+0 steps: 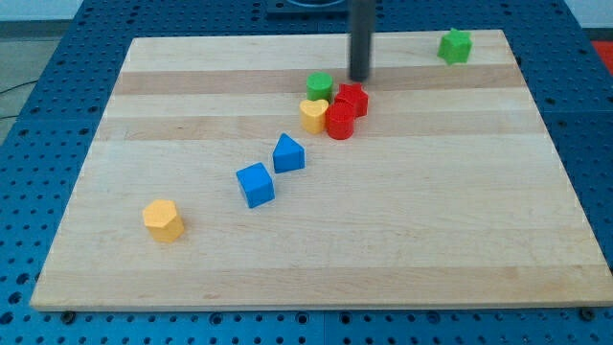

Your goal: Push the green star towards the top right of the green circle

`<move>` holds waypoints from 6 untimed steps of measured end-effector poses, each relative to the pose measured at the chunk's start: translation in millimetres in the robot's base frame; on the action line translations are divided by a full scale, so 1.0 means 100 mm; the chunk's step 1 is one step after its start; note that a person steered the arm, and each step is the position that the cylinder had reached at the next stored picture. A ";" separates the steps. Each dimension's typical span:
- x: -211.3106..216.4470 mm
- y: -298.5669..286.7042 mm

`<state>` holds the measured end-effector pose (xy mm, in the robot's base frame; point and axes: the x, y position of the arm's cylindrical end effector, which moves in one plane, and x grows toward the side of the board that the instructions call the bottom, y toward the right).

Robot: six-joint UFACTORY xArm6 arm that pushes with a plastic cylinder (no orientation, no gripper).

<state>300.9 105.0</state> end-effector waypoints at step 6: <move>-1.01 0.86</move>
<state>200.1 191.0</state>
